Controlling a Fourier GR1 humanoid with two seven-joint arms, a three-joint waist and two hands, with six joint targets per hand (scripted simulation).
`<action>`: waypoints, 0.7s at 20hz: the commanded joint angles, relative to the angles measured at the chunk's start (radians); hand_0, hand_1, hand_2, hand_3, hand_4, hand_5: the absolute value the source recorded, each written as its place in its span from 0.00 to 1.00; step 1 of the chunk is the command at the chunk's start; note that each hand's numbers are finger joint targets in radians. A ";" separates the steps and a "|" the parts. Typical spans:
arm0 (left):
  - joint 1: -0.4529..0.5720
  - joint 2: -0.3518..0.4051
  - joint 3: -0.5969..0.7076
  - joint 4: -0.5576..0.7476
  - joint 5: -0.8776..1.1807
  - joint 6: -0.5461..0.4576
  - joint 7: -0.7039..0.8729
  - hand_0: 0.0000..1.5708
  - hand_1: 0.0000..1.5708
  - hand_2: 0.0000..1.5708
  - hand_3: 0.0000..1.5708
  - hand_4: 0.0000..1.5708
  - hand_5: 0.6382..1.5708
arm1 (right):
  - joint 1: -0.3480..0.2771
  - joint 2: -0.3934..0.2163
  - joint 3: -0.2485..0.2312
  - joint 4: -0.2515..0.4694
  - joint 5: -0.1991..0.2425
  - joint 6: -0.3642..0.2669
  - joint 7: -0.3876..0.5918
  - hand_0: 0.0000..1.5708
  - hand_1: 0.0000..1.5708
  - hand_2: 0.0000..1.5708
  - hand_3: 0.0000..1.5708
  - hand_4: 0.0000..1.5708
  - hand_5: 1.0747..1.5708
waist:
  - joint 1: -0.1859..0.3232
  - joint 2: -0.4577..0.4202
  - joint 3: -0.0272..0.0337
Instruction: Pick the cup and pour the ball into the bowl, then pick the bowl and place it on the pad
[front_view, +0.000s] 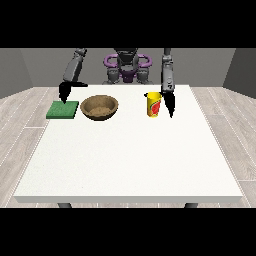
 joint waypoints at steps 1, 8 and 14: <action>-0.095 0.000 0.022 0.072 0.003 0.040 -0.017 0.00 0.00 0.00 0.00 0.00 0.81 | -0.038 -0.028 -0.006 0.041 0.001 0.035 -0.030 0.00 0.00 0.00 0.00 0.00 0.96 | -0.035 0.042 0.0000; -0.150 0.039 0.105 0.173 0.044 0.056 -0.163 0.36 0.36 0.00 0.00 0.35 0.96 | -0.041 -0.072 -0.013 0.009 -0.005 0.066 -0.076 0.00 0.00 0.00 0.00 0.00 0.93 | -0.079 0.142 -0.0008; -0.074 0.061 0.097 0.094 -0.026 0.216 -0.139 0.87 0.87 1.00 1.00 0.76 0.95 | -0.063 -0.128 -0.036 -0.012 -0.043 0.093 -0.053 0.00 0.00 0.13 0.00 0.07 0.95 | -0.138 0.182 0.0000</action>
